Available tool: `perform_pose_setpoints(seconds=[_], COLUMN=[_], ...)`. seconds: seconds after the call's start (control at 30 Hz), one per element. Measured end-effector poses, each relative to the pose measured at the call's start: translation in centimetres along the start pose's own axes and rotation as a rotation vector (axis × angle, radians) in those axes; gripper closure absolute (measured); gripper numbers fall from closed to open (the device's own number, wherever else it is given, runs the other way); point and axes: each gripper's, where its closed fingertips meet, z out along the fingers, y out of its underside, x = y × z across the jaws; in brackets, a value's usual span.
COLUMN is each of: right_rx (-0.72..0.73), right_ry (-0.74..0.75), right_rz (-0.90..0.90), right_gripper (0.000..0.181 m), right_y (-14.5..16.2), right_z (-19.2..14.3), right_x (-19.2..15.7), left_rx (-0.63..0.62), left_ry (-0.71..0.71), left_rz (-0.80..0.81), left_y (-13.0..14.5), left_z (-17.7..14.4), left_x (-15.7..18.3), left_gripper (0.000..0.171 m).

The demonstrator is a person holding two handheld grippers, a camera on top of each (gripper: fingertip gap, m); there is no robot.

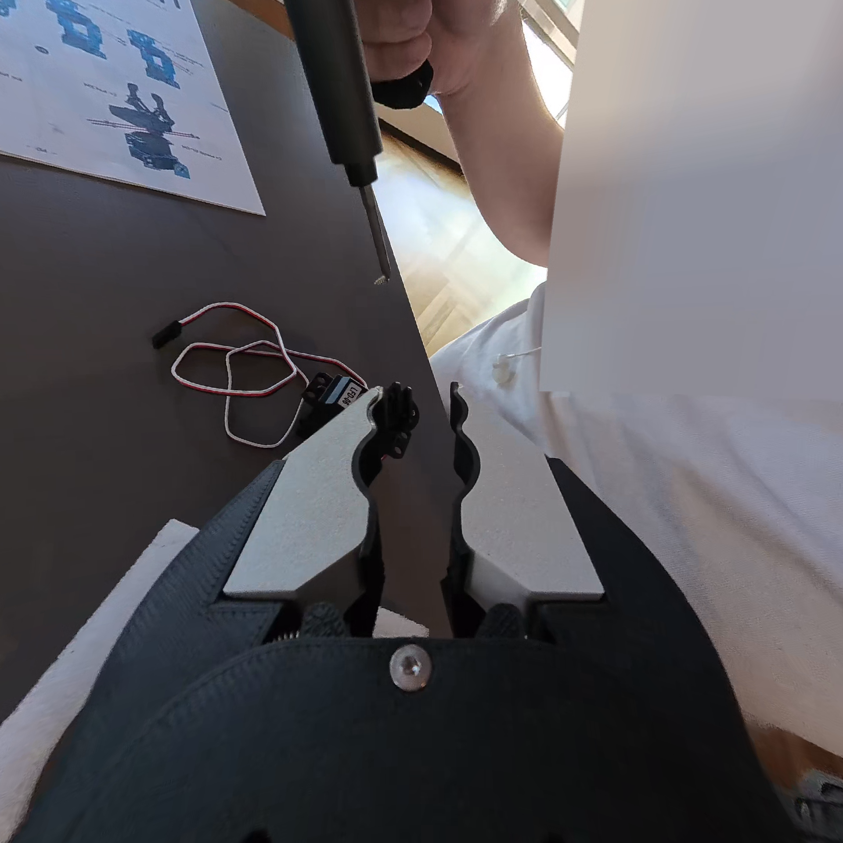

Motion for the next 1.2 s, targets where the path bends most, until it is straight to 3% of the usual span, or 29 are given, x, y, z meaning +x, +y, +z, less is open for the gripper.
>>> perform_pose_setpoints(seconds=[0.53,0.8,1.2], right_rx=[0.004,0.004,0.022], right_ry=[0.0,0.0,-0.043], right_rz=[0.003,-0.002,-0.03], right_gripper=[0.166,0.166,0.166], right_y=[-0.1,-0.2,0.4], right_z=[-0.3,-0.3,0.9], right_x=[0.1,0.1,-0.4], left_rx=[0.023,0.019,0.04], left_ry=[0.0,-0.112,-0.072], left_rz=[0.017,0.071,-0.029], left_y=[-0.4,-0.5,0.1], left_z=[-0.1,-1.5,-0.8], left_x=[0.5,-0.4,-0.8], left_gripper=[0.143,0.148,0.148])
